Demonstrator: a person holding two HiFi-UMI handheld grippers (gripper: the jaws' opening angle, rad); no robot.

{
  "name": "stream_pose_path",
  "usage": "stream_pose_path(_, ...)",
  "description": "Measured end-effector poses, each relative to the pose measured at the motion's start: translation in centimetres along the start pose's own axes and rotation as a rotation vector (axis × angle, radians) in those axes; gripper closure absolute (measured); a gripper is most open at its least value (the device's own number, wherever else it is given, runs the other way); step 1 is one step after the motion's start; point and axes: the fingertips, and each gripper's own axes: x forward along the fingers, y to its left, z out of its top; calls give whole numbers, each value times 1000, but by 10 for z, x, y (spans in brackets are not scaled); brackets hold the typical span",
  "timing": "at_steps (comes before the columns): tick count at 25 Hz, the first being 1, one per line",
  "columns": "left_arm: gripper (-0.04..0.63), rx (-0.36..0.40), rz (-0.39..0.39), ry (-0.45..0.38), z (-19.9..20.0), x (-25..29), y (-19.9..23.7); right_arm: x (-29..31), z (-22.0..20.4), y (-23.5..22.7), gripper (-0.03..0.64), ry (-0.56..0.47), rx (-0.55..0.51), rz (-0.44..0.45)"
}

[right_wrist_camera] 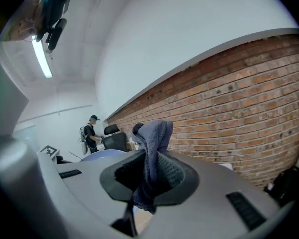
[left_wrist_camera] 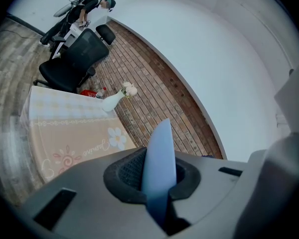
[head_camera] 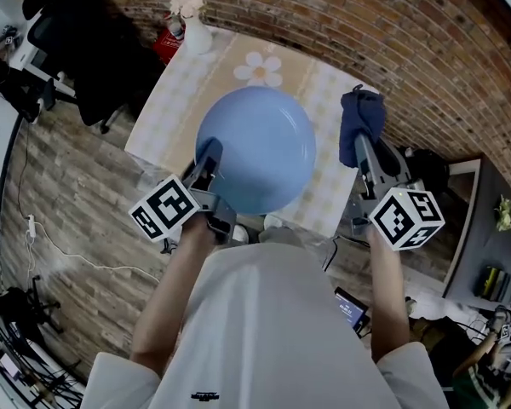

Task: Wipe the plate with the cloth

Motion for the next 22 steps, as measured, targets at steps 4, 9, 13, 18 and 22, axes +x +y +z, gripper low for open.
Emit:
stream_pose_path(4,548,-9,6,-2,-4,0,0,-7,-27,-13,538,28,-25,-26)
stream_pose_path(9,548,-24,17,-9,1,-3,6,-8,-53,-7,538,60,-45,-22)
stream_pose_path(13,548,-42,26,-14,-3,-7,8,-10,-68,-7,538,79,-24,-37)
stream_pose_path(18,548,-45,16,-34,-6,-11,6,-6,-79,-3,538,90,-32,-37)
stream_pose_path(22,548,-52,14,-30,-11,-12,4,-4,-77,-1,538,85,-36,-39)
